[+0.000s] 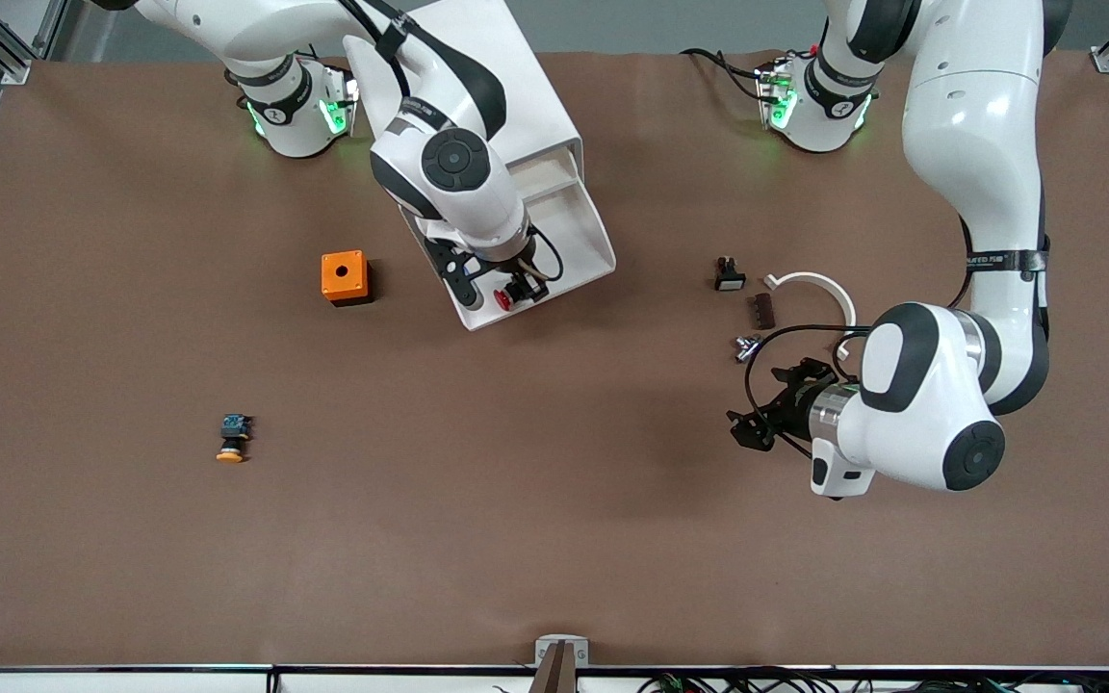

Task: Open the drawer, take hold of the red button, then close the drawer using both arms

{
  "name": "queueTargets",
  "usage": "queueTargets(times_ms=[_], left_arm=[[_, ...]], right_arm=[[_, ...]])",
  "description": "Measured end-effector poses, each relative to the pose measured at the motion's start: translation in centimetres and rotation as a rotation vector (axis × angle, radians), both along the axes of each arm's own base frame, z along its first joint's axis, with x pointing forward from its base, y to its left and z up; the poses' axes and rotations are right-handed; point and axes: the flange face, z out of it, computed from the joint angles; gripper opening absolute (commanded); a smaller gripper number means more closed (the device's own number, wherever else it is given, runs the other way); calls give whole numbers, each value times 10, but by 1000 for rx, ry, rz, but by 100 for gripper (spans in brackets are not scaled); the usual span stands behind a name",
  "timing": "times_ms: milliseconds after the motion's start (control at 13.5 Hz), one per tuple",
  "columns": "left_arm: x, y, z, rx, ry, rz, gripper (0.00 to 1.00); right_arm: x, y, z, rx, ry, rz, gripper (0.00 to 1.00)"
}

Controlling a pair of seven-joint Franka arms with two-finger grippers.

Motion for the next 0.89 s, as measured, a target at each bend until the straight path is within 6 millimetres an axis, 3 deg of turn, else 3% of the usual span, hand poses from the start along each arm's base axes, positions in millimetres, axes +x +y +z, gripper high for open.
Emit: queueTargets(times_ms=[296,593,741,889], left_arm=[[5,12,21,29,-103,-132,99],[8,13,40,40,-181,-222,100],[8,2,51,74,-239,-272,100],[2,-24,59,99,-281,-321,100]], right_arm=[[6,3,10,22,-24,30,6],[29,-6,31,51,-72,131,3],[43,-21,36,43,-80,220,3],[67,-48,46,28,-81,315,3]])
